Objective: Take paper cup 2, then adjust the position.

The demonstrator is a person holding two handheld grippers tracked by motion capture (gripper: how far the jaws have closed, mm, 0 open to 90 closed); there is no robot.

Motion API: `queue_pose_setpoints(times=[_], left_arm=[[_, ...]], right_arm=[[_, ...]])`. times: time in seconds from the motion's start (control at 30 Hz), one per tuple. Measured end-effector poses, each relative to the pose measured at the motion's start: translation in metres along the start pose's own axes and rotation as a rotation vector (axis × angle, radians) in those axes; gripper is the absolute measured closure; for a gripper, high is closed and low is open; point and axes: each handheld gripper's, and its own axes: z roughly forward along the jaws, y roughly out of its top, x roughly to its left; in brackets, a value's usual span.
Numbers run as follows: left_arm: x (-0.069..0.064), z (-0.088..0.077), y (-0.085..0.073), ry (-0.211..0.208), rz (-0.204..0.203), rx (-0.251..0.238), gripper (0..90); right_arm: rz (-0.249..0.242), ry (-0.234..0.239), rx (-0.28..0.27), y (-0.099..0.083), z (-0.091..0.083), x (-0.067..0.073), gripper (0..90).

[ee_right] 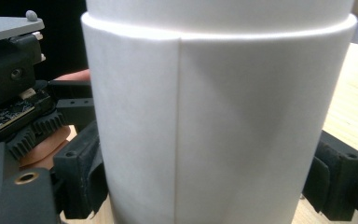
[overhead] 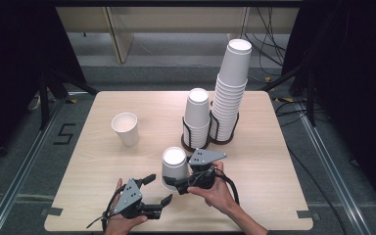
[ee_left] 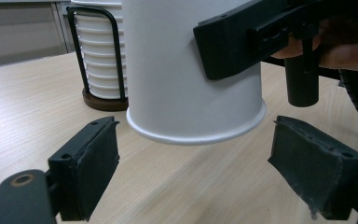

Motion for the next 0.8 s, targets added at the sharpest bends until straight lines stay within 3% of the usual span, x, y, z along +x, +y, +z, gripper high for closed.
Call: queue_pose_setpoints(times=[0.07,0.17,0.33,0.4,0.47,0.57,0.6,0.67,0.8], left_arm=[[0.0,0.0,0.0,0.001,0.0,-0.002,14.5],[0.001,0.0,0.0,0.004,-0.007,-0.001,14.5],[0.001,0.002,-0.001,-0.004,-0.01,-0.019,14.5],[0.001,0.001,0.0,0.002,-0.003,-0.001,14.5],[0.0,0.002,0.0,0.004,-0.007,-0.005,14.5],[0.001,0.002,0.0,0.008,-0.011,-0.003,14.5],[0.001,0.002,0.0,0.009,-0.012,-0.004,14.5],[0.001,0.003,0.0,0.007,-0.017,-0.008,14.4],[0.0,0.005,0.0,-0.006,-0.022,-0.025,14.0]], right_arm=[[0.002,-0.014,0.017,0.0,-0.001,0.002,16.0],[0.019,0.001,0.017,0.0,0.001,0.003,16.0],[0.016,0.011,0.017,0.0,0.003,0.004,16.1],[-0.006,-0.006,0.013,0.0,0.002,0.004,16.1],[0.013,0.0,0.023,0.0,0.003,0.006,16.1],[0.013,0.016,0.018,0.0,0.004,0.007,16.1],[-0.009,-0.003,0.011,0.0,0.004,0.007,16.1],[0.012,0.01,0.025,0.0,0.005,0.01,16.1],[-0.001,0.015,0.019,0.0,0.008,0.012,16.2]])
